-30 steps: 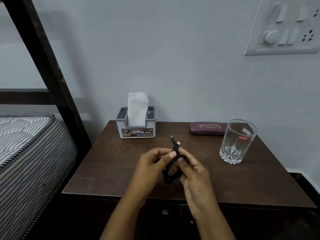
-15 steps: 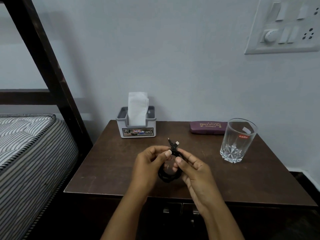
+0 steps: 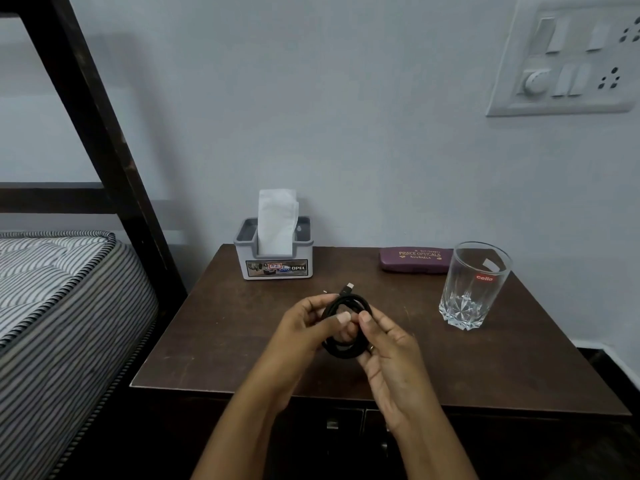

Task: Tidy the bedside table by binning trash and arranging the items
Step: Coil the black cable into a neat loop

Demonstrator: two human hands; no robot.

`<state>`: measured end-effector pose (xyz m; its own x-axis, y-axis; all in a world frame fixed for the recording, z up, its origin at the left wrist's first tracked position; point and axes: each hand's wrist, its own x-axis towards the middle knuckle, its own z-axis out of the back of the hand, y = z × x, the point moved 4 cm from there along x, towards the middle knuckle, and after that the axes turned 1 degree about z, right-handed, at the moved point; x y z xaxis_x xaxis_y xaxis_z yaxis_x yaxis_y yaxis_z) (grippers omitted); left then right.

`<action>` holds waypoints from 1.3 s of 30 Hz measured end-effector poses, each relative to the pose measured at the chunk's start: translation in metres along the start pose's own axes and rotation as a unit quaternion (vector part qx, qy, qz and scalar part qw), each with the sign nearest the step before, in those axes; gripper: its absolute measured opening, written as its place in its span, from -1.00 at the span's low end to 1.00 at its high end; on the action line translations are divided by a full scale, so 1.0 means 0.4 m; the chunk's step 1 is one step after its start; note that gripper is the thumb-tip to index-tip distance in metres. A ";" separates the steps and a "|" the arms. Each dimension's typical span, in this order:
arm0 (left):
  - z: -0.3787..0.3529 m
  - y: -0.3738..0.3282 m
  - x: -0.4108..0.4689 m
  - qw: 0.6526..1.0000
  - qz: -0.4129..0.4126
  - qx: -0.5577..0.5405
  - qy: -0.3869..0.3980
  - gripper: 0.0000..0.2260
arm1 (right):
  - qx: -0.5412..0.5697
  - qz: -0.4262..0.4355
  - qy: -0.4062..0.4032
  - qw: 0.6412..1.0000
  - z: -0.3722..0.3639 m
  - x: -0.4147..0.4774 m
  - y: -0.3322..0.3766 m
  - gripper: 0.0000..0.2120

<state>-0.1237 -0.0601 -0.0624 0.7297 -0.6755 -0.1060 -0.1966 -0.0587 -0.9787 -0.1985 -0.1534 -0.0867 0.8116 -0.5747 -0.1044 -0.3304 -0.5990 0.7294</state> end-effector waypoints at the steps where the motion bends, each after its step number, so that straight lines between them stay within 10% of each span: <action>1: 0.001 -0.002 0.001 1.000 -0.009 0.021 -0.006 -0.73 | 0.001 0.003 -0.003 1.000 0.001 0.000 0.001 -0.79; 13: 0.007 -0.005 0.017 0.894 -0.178 0.387 -0.139 -0.79 | 0.095 -0.016 -0.034 0.995 -0.001 0.000 0.012 -0.84; 17: 0.031 0.025 0.026 0.988 -0.060 0.106 -0.098 -0.81 | 0.097 -0.048 -0.011 0.994 -0.006 -0.001 0.006 -0.83; 22: 0.015 0.017 0.012 0.983 0.065 -0.173 0.008 -0.75 | 0.070 -0.045 -0.030 0.996 -0.006 -0.001 0.006 -0.71; 31: -0.010 0.014 0.001 0.994 0.000 0.076 0.084 -0.74 | 0.090 0.003 -0.059 0.994 0.005 0.018 0.000 -0.79; 35: 0.005 0.022 0.018 0.983 -0.047 0.174 0.038 -0.78 | 0.069 0.025 -0.001 0.997 0.001 0.018 0.001 -0.56; 39: 0.022 0.028 0.023 0.958 -0.073 0.276 -0.016 -0.82 | -0.057 0.057 0.013 0.997 0.009 0.017 0.007 -0.75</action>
<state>-0.1134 -0.0604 -0.0757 0.7441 -0.6667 0.0417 0.2787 0.2532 -0.9264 -0.1956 -0.1610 -0.0877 0.7840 -0.6207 0.0001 -0.3662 -0.4624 0.8075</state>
